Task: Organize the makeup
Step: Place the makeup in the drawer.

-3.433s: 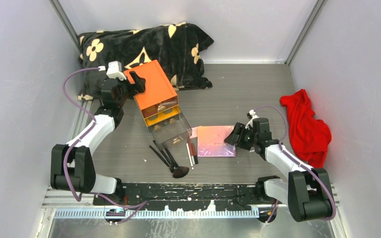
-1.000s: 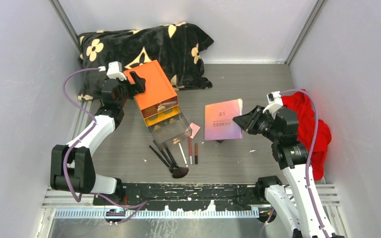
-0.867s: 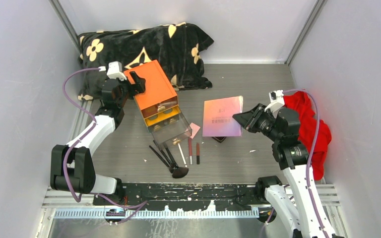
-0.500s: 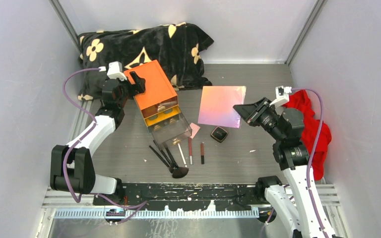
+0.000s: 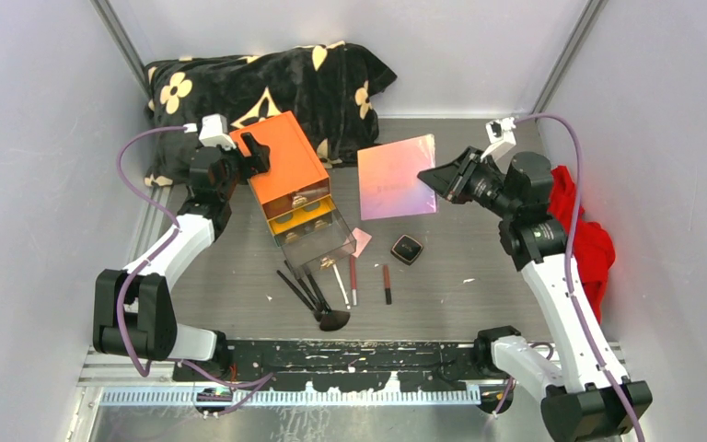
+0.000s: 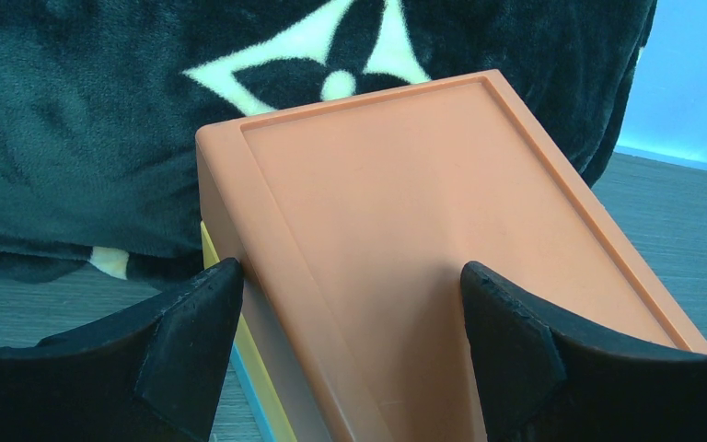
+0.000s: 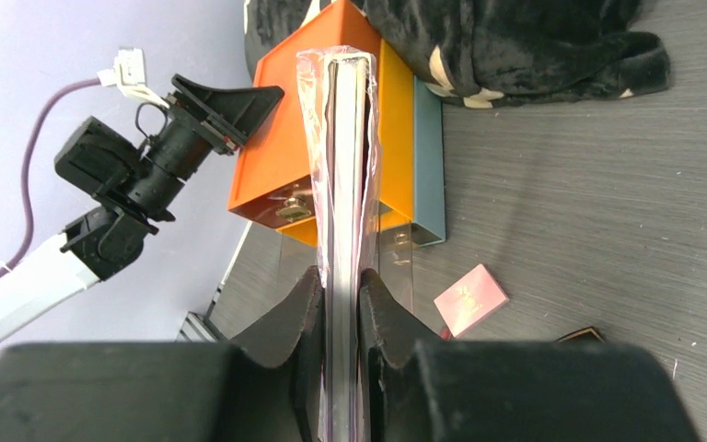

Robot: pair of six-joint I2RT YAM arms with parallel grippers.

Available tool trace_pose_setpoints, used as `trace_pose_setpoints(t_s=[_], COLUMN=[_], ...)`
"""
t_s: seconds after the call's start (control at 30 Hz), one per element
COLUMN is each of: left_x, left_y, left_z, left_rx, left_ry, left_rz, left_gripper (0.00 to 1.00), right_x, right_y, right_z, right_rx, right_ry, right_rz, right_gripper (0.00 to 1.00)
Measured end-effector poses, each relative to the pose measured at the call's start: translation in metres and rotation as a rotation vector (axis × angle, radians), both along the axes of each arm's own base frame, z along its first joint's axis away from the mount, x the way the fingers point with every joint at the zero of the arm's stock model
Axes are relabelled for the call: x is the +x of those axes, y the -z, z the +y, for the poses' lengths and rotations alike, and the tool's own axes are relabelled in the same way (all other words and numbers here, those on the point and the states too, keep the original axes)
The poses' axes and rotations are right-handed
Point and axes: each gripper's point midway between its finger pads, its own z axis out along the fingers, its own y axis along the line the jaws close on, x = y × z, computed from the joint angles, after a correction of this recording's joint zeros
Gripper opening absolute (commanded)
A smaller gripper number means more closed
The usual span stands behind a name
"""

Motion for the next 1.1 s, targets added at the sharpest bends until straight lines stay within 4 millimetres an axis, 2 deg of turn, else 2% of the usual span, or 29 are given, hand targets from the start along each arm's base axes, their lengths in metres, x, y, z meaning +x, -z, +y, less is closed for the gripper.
trace_pose_setpoints(t_s=[0.2,0.33,0.5,0.6,0.8,1.1], left_x=[0.0,0.0,0.0,0.0,0.0,0.0], left_y=[0.0,0.0,0.0,0.0,0.0,0.0], left_z=[-0.001,-0.001,0.0,0.0,0.0,0.0], left_rx=[0.002,0.002,0.008,0.009,0.009,0.009], left_ry=[0.002,0.002,0.003,0.003,0.004,0.004], left_rz=[-0.001,-0.001,-0.002,-0.002,-0.003,-0.003], left_gripper=[0.85,0.85,0.85,0.85,0.85,0.85], right_x=[0.006,0.002,-0.006,-0.01,-0.015,-0.02], right_y=[0.013,0.014,0.007,0.002,-0.006,0.02], right_z=[0.02,0.049,0.081,0.088,0.089,0.099], right_rx=[-0.016,-0.029,-0.033,-0.032,-0.058,-0.257], right_ry=[-0.06,-0.132,-0.182,-0.176,-0.163,-0.267], right_rz=[0.044,0.05,0.011,-0.013,-0.078,-0.107], right_gripper=[0.01,0.01,0.01,0.01,0.01,0.01])
